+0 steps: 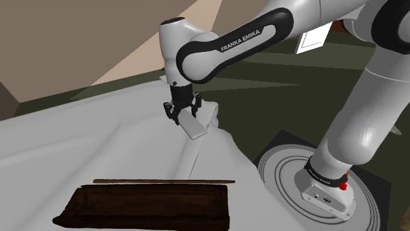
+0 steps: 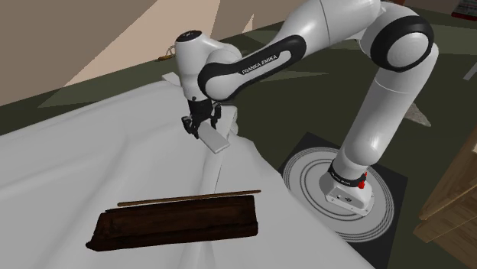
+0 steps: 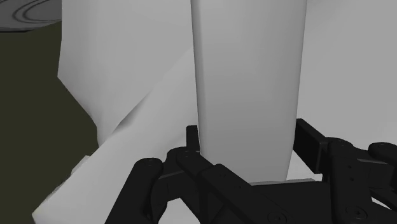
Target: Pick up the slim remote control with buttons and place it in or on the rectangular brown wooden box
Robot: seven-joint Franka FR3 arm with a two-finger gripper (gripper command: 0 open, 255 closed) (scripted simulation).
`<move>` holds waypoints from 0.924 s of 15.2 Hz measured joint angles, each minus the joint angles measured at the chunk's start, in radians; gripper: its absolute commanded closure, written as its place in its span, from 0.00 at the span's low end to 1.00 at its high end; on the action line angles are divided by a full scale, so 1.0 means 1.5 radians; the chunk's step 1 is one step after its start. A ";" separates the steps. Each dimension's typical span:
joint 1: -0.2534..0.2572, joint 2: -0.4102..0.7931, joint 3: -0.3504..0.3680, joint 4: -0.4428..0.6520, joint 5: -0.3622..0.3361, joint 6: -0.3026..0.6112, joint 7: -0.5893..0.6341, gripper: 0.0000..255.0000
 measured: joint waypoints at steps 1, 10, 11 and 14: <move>-0.001 -0.003 0.000 0.006 0.002 -0.008 -0.001 1.00; -0.002 -0.020 -0.001 0.064 0.011 -0.082 -0.008 1.00; 0.002 -0.017 0.003 0.069 0.010 -0.084 0.001 1.00; 0.023 -0.011 0.023 0.080 0.007 -0.091 0.041 1.00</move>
